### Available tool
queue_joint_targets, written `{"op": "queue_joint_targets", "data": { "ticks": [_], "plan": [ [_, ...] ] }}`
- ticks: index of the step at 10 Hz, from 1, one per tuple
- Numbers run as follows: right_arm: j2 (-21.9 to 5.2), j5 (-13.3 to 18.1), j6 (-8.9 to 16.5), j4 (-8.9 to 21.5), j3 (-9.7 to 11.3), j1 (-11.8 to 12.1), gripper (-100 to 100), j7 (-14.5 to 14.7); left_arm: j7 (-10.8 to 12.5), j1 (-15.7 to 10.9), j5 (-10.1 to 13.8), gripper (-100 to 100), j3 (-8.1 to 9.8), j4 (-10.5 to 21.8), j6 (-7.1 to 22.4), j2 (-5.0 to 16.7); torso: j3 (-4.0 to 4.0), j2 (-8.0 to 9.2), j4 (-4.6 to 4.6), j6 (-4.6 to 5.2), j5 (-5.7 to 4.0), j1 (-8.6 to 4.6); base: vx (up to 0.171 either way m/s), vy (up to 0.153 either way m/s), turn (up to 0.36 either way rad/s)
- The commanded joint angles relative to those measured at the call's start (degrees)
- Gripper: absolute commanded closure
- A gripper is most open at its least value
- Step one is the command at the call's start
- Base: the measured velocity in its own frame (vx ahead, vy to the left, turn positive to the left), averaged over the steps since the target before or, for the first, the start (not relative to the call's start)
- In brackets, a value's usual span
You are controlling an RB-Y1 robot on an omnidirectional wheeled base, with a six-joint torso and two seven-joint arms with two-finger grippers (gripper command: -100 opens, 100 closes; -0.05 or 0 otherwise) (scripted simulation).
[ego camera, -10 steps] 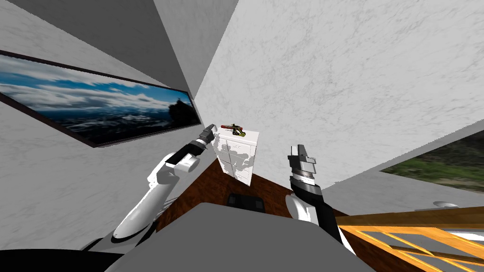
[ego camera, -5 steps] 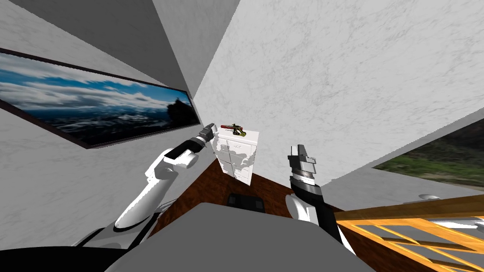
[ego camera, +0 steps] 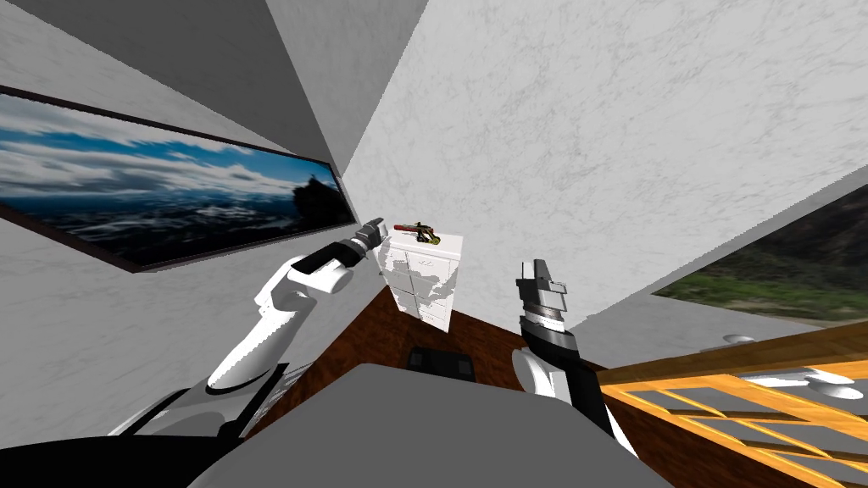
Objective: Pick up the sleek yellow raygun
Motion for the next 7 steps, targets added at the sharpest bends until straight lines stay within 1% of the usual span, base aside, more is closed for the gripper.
{"op": "queue_joint_targets", "data": {
  "ticks": [1,2,4,5,6,7],
  "plan": [
    [0.00,0.00,0.00,0.00,0.00,0.00,0,0.00,0.16,-0.49,0.05,-100,-0.05,0.07,2.08,0.19,0.00,0.00,0.00,0.00,0.00,0.00,-0.003,0.010,0.006],
    [0.00,0.00,0.00,0.00,0.00,0.00,0,0.00,1.13,-2.72,1.52,-100,0.60,0.46,4.10,2.28,0.00,-0.01,0.00,-0.01,0.00,-0.02,-0.002,0.009,-0.093],
    [0.00,0.00,0.00,0.00,0.00,0.00,0,0.00,1.13,-2.72,1.52,-100,0.60,0.46,6.38,2.28,-0.01,-0.02,0.00,0.00,-0.01,-0.03,-0.001,0.010,-0.022],
    [0.00,0.00,0.00,0.00,0.00,0.00,0,0.00,2.05,-4.92,3.03,-100,1.20,0.87,8.41,4.30,-0.01,-0.01,-0.01,-0.01,0.00,-0.04,0.002,0.000,-0.085],
    [0.00,0.00,0.00,0.00,0.00,0.00,0,0.00,2.05,-4.92,3.03,-100,1.20,0.87,9.91,4.30,-0.02,-0.03,0.00,0.02,-0.02,-0.07,0.003,0.004,-0.053],
    [0.00,0.00,0.00,0.00,0.00,0.00,0,0.00,2.05,-4.92,3.03,-100,1.20,0.87,10.65,4.30,-0.02,-0.03,-0.01,-0.01,-0.01,-0.06,0.000,0.000,0.000]
  ]
}}
